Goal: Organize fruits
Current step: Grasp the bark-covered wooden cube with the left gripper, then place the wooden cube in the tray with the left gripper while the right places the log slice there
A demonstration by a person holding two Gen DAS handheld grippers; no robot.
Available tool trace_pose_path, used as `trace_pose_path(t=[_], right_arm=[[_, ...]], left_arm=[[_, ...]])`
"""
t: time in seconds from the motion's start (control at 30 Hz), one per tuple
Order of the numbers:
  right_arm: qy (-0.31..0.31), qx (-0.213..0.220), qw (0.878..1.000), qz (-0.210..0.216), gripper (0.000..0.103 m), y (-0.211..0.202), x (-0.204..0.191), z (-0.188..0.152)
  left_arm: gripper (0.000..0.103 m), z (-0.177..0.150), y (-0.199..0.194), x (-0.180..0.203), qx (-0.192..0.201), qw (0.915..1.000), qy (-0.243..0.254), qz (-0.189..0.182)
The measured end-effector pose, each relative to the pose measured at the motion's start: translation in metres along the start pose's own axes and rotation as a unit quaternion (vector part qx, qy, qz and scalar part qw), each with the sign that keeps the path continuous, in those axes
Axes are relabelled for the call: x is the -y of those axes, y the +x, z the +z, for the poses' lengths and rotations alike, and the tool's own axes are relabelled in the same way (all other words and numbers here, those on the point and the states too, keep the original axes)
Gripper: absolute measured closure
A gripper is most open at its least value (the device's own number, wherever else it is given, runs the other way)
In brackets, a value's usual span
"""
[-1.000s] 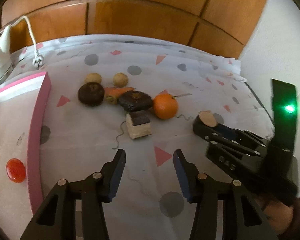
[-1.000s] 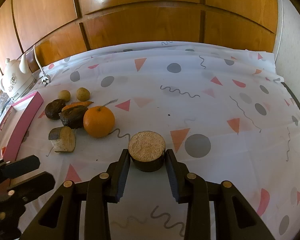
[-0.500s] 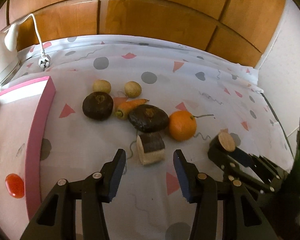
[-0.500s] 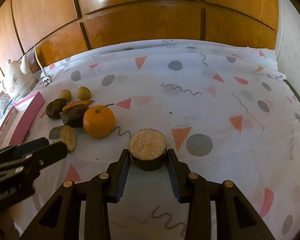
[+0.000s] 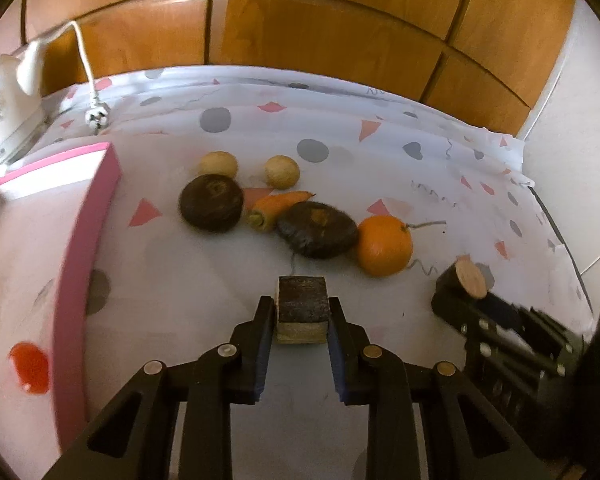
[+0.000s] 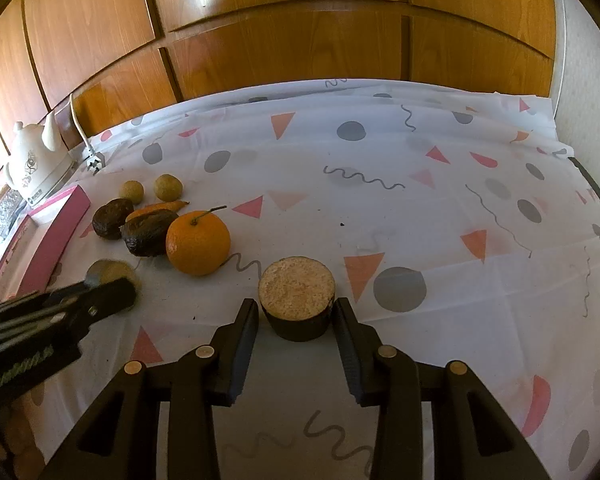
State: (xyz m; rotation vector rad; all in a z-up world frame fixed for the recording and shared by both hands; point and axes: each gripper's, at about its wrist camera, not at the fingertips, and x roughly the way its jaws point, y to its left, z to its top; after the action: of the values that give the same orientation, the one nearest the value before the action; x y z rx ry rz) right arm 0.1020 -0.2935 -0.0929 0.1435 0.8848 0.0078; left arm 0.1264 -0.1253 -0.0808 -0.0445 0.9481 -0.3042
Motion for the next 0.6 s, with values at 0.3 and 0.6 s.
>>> trace_pose_path(t=[0.3, 0.6], right_arm=[[-0.003, -0.005, 1.000, 0.000, 0.060, 0.001, -0.002, 0.001], [-0.012, -0.003, 1.000, -0.010, 0.060, 0.001, -0.005, 0.000]], left_arm=[[0.077, -0.014, 0.000, -0.003, 0.017, 0.9996, 0.017, 0.012], [0.077, -0.016, 0.000, -0.001, 0.024, 0.9994, 0.022, 0.013]])
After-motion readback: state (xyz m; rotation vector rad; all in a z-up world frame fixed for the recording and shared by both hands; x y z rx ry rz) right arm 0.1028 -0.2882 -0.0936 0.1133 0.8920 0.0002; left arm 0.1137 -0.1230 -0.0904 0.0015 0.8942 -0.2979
